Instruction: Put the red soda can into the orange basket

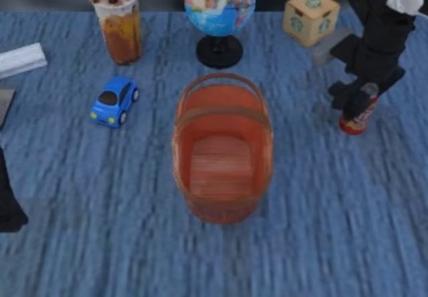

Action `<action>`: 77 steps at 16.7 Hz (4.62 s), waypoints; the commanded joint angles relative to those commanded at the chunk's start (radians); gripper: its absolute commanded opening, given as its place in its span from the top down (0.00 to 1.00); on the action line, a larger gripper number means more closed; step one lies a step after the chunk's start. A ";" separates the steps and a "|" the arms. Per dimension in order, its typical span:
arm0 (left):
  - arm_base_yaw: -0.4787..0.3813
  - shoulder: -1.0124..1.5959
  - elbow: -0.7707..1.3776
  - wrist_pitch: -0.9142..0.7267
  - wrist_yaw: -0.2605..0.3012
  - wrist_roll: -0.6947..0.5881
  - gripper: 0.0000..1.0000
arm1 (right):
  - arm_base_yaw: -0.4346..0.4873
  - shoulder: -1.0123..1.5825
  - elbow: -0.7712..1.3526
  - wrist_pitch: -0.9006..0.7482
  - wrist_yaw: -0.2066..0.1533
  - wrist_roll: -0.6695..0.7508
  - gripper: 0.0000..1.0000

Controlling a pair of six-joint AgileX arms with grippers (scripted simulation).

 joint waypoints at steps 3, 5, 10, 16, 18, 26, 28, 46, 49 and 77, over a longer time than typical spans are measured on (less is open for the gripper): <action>0.000 0.000 0.000 0.000 0.000 0.000 0.00 | 0.000 0.000 0.000 0.000 0.000 0.000 1.00; 0.000 0.000 0.000 0.000 0.000 0.000 0.00 | -0.003 -0.001 0.000 0.000 0.000 0.001 1.00; 0.000 0.000 0.000 0.000 0.000 0.000 0.00 | 0.014 -0.027 -0.054 0.157 -0.099 0.043 1.00; 0.000 0.000 0.000 0.000 0.000 0.000 0.00 | 0.046 -0.088 -0.232 0.673 -0.383 0.188 1.00; 0.000 0.000 0.000 0.000 0.000 0.000 0.00 | 0.058 -0.115 -0.313 0.893 -0.498 0.251 1.00; 0.000 0.000 0.000 0.000 0.000 0.000 0.00 | 0.104 -0.262 -0.641 1.707 -0.938 0.491 1.00; 0.000 0.000 0.000 0.000 0.000 0.000 0.00 | 0.112 -0.303 -0.697 1.842 -1.020 0.530 1.00; 0.000 0.000 0.000 0.000 0.000 0.000 0.00 | 0.126 -0.129 -0.809 2.277 -1.121 0.567 1.00; 0.000 0.000 0.000 0.000 0.000 0.000 0.00 | 0.127 -0.106 -0.817 2.302 -1.120 0.566 1.00; -0.021 0.058 0.053 -0.048 0.007 0.029 0.00 | 0.119 -0.161 -0.852 2.273 -1.101 0.562 0.00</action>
